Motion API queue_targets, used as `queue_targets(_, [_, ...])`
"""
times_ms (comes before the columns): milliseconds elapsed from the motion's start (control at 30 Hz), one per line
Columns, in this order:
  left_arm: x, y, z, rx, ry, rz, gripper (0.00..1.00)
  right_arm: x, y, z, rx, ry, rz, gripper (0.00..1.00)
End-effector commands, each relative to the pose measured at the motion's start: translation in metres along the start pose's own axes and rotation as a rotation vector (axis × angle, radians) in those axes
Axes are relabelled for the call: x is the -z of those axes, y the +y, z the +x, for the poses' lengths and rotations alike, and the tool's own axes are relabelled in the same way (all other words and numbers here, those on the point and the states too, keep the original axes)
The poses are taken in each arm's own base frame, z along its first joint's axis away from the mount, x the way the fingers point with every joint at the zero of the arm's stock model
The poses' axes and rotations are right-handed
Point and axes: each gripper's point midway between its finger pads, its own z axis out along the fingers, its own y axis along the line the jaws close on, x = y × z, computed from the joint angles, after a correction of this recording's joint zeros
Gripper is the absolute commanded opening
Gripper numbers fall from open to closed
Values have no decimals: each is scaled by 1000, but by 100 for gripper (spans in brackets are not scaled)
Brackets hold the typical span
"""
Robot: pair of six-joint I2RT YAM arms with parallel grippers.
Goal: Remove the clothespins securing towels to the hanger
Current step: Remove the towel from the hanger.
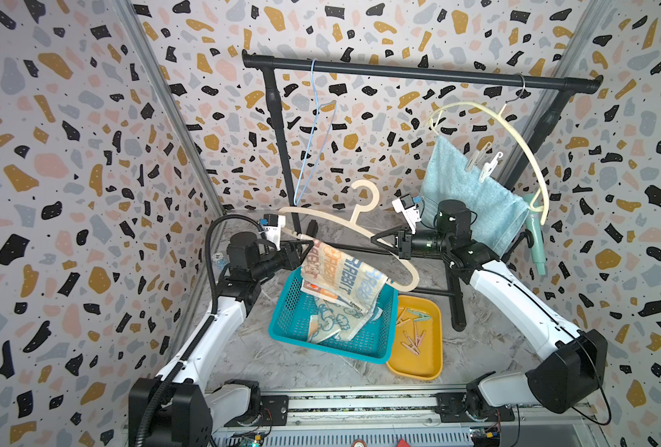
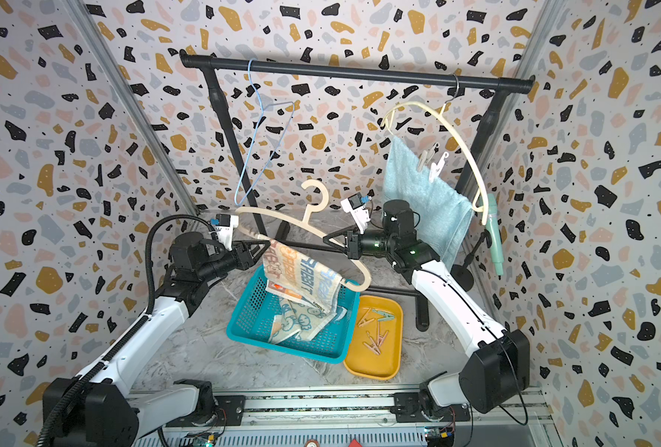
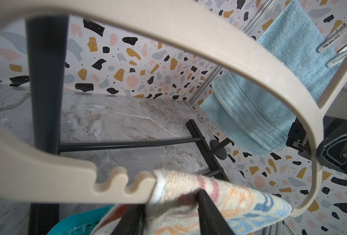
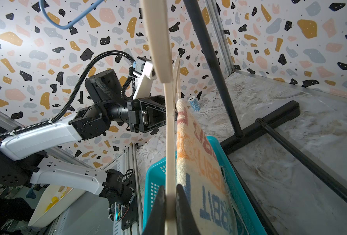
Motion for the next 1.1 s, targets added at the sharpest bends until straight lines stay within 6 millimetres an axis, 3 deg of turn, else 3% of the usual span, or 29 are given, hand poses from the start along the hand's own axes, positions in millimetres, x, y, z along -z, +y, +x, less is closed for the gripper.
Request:
queue_targets(0, [4,-13,-16,-54,-41,46,36,6,23,-21,80,-48,-42,0])
queue_targets(500, [6,-16,-17,-48,-45,50,0,4,21,-20,77,-45,-39,0])
queue_targets(1067, [32,-53,-48,-60,-148,105,0,2,17,-22,82,-56,3,0])
